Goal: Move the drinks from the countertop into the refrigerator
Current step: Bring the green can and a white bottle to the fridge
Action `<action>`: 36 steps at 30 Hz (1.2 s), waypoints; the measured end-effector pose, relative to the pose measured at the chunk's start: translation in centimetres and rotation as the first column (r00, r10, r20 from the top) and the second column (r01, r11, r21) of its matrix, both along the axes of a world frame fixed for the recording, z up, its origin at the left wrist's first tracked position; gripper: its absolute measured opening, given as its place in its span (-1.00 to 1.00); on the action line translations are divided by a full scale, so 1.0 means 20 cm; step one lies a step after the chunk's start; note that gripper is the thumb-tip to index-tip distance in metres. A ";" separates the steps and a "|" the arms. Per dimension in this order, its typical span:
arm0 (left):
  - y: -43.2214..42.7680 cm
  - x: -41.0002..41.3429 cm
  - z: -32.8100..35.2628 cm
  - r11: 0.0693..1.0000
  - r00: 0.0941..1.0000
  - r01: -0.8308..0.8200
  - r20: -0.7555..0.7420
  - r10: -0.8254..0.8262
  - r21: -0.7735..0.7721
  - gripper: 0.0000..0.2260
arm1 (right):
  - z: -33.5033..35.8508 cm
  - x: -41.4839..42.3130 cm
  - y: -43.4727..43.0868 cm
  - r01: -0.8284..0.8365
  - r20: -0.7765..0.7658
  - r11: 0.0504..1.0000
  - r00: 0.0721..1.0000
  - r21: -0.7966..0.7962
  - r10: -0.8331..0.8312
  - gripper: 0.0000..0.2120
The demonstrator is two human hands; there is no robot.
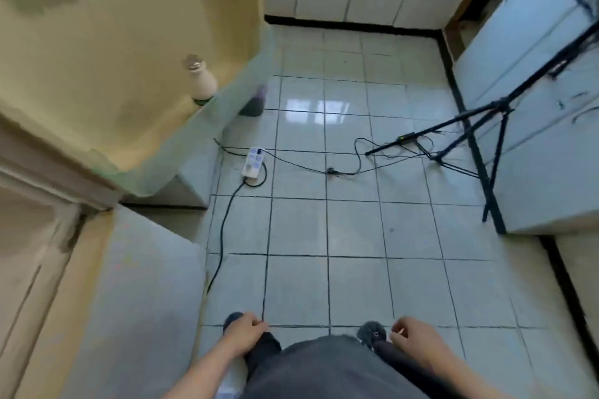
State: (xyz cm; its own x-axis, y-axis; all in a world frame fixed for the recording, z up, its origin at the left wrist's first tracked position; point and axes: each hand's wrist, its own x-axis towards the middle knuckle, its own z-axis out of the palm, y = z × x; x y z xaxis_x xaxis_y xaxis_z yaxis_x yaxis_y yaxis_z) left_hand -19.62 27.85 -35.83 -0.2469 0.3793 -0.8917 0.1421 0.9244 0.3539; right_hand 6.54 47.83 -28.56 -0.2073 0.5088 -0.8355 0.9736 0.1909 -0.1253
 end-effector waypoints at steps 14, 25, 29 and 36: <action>1.23 1.23 0.03 0.875 0.866 0.484 -0.143 -0.478 0.003 -0.85 | -0.13 1.67 0.48 0.561 -0.007 0.828 0.828 0.021 -0.561 -0.90; 2.09 1.80 0.00 0.705 0.699 0.709 -0.112 -0.706 -0.017 -0.83 | -0.27 2.14 0.60 0.883 -0.103 0.462 0.453 -0.082 -0.885 -0.77; 2.52 2.07 -0.12 0.546 0.539 0.830 -0.083 -0.838 -0.118 -0.71 | -0.33 2.44 0.67 0.945 -0.077 0.299 0.291 -0.135 -0.954 -0.75; 3.42 2.88 -0.04 0.309 0.302 0.951 -0.170 -0.938 -0.021 -0.69 | -0.21 3.03 1.06 0.996 -0.105 -0.083 -0.080 0.024 -0.991 -0.82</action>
